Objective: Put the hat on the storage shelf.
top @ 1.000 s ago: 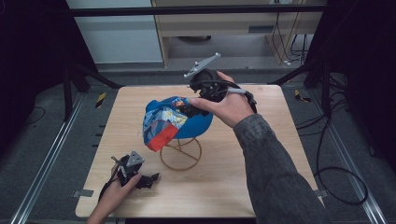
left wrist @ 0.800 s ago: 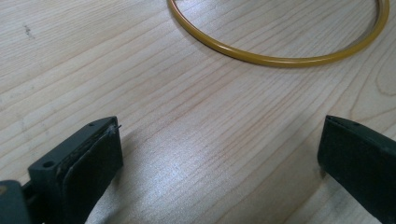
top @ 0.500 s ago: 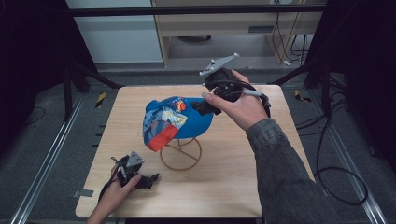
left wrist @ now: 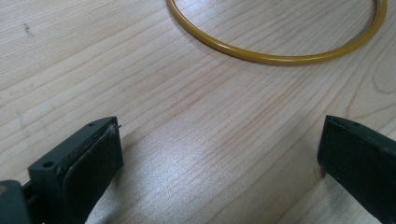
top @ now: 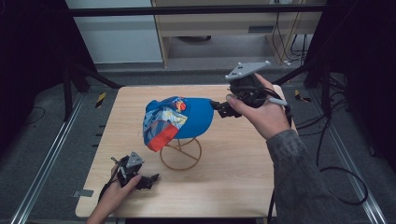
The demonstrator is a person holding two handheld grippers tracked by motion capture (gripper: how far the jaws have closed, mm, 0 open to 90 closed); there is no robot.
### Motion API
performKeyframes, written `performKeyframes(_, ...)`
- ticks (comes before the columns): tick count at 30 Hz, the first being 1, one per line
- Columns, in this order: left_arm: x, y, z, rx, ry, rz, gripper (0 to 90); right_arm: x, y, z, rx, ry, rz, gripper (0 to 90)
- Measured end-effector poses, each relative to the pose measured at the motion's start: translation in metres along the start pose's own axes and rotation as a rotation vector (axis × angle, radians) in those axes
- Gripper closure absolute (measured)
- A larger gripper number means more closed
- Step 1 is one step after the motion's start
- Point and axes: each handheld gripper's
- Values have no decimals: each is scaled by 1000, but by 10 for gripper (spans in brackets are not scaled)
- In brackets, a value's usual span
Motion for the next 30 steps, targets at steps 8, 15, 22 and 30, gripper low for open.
performKeyframes(8,0,0,0,1,-2,-4,0,-18,56,-14,58,43,-16,126)
performKeyframes(15,0,0,0,1,-1,0,0,-17,97,-30,120,59,8,125)
performKeyframes(22,0,0,0,1,-1,1,0,-17,124,-38,154,91,38,122)
performKeyframes(30,0,0,0,2,0,0,0,-5,158,-41,186,117,62,130)
Point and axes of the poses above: each handheld gripper's, and its own axes: x roughly forward along the jaws, y roughly out of its underside, z roughly to its left, and after that the axes turned 5 degrees about -z, right-handed
